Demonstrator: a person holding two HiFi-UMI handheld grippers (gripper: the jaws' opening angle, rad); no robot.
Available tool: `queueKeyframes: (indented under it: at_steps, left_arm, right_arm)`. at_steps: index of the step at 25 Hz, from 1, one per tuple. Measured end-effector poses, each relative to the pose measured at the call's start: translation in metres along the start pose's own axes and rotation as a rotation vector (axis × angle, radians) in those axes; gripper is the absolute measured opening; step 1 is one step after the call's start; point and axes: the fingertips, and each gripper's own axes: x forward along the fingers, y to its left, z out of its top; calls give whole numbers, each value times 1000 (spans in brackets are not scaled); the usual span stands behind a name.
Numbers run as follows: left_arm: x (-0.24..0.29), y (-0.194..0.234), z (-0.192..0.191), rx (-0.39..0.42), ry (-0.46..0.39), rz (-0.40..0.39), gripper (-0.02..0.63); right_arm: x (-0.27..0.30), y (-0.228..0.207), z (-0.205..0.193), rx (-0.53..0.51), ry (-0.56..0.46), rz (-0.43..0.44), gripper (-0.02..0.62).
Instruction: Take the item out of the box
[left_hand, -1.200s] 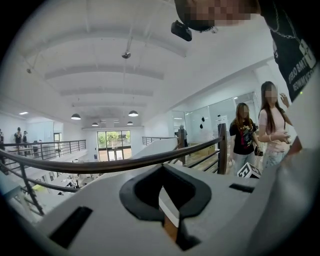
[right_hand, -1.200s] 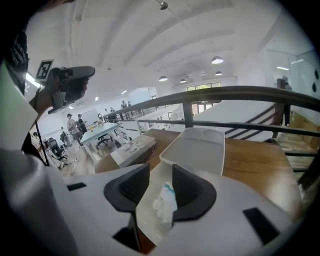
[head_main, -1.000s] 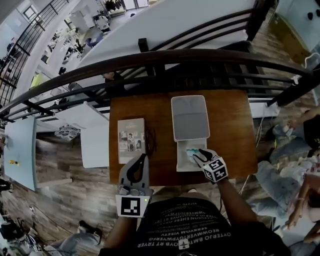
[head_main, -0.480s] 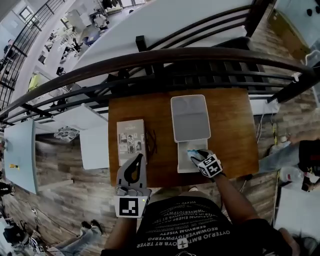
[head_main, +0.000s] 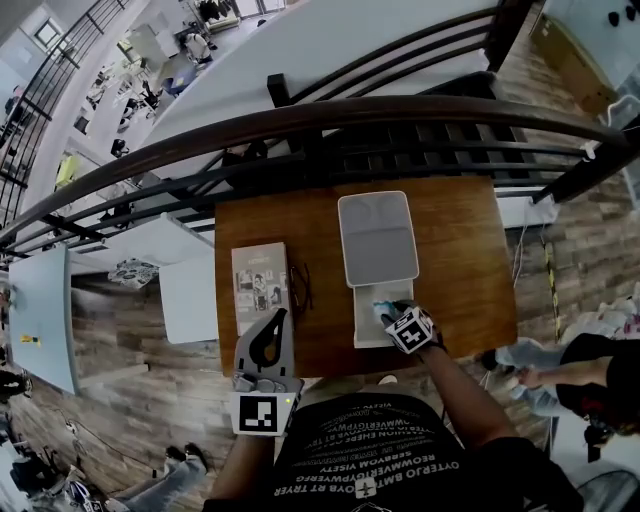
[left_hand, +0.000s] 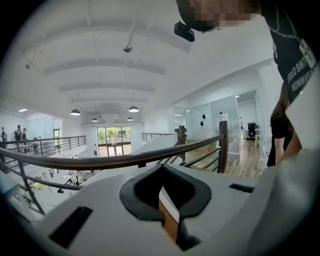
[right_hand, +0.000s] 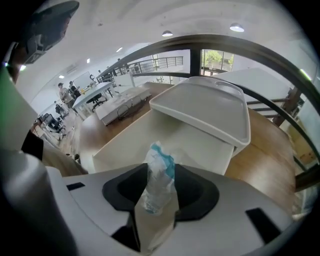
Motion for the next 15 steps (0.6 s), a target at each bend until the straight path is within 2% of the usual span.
queueKeyframes:
  at_steps: [5,9,15]
  left_arm:
    - [-2,-6,4,8,-8,-9,6]
    - [-5,-7,8,15,-15,-14,6]
    - [-10,-13,15,24,-28,-25,6]
  right_arm:
    - [4,-5,-9,-94,50,-81,56]
    - [-1,-7,-5,-69,24,-90,37]
    - [-25,-10,9,29,-108,-67,34]
